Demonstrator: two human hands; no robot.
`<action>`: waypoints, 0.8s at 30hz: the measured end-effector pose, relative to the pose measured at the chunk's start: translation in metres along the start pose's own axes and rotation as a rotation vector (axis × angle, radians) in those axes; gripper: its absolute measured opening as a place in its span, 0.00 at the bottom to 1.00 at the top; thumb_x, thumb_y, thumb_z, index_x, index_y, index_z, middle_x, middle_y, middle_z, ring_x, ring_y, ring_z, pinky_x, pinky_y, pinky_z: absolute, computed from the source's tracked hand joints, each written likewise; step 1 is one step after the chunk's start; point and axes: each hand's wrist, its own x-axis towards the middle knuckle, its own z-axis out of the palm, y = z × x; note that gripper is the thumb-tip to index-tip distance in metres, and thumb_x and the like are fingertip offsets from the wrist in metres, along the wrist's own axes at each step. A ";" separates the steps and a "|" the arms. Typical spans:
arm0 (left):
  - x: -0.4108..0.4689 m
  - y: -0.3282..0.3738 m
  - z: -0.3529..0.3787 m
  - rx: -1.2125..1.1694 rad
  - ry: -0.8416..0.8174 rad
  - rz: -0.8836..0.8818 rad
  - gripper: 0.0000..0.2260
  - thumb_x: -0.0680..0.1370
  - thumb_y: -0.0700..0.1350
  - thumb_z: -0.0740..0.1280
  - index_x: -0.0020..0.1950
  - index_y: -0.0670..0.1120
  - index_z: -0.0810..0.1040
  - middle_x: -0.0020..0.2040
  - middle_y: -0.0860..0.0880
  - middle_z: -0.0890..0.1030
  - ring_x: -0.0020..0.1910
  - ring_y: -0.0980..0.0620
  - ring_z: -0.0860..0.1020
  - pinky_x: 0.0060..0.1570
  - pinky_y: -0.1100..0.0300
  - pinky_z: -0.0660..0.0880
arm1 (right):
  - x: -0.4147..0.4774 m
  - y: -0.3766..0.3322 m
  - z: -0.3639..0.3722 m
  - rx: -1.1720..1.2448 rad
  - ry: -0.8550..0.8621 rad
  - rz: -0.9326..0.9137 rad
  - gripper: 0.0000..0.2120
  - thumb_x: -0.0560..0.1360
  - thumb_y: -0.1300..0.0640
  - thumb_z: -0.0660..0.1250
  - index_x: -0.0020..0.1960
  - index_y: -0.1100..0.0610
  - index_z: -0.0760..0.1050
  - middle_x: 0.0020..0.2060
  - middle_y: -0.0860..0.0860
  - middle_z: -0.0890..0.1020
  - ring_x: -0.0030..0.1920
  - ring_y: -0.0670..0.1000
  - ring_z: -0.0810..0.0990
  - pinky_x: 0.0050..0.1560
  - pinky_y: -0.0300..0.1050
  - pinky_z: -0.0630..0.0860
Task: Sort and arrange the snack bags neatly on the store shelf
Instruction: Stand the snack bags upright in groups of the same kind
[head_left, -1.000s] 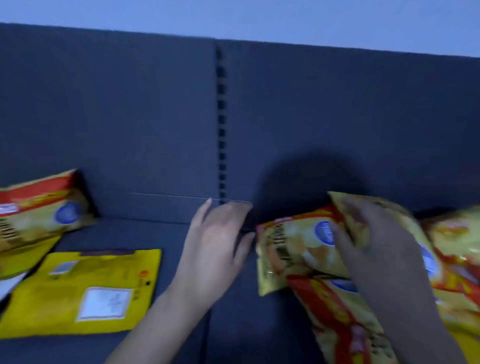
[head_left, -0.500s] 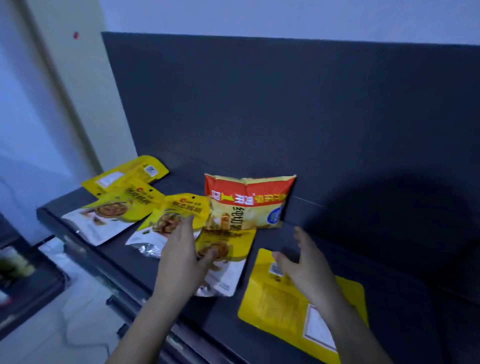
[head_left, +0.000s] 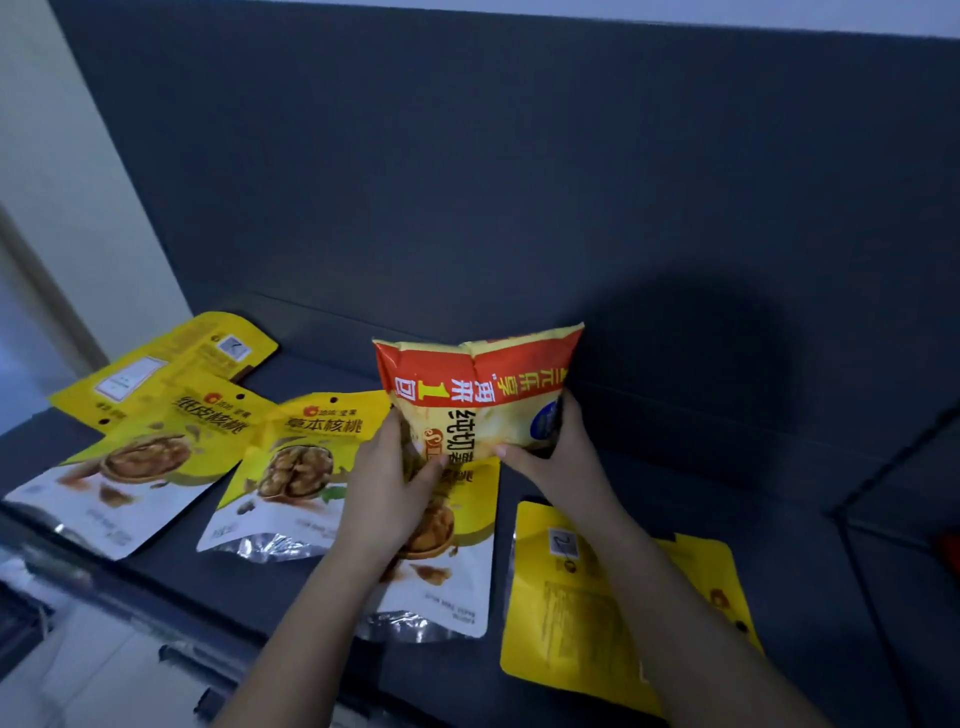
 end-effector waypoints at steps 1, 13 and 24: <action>-0.003 0.004 0.000 -0.024 0.014 0.027 0.19 0.75 0.47 0.70 0.63 0.49 0.69 0.55 0.54 0.79 0.54 0.51 0.77 0.48 0.53 0.75 | -0.007 -0.005 -0.005 0.019 0.024 -0.021 0.38 0.69 0.59 0.75 0.71 0.47 0.57 0.62 0.43 0.72 0.59 0.39 0.72 0.49 0.24 0.70; -0.049 0.186 0.081 -0.355 -0.012 0.421 0.29 0.73 0.61 0.63 0.73 0.54 0.63 0.58 0.62 0.69 0.61 0.64 0.68 0.55 0.74 0.66 | -0.126 -0.055 -0.197 -0.110 0.556 -0.270 0.35 0.68 0.42 0.72 0.70 0.47 0.62 0.63 0.45 0.74 0.63 0.41 0.73 0.62 0.41 0.72; -0.153 0.383 0.266 -0.605 -0.443 0.669 0.29 0.76 0.46 0.67 0.71 0.63 0.57 0.63 0.69 0.66 0.64 0.64 0.66 0.61 0.75 0.63 | -0.288 -0.019 -0.430 -0.318 1.117 -0.108 0.32 0.70 0.38 0.67 0.70 0.46 0.61 0.62 0.43 0.75 0.62 0.42 0.74 0.63 0.46 0.71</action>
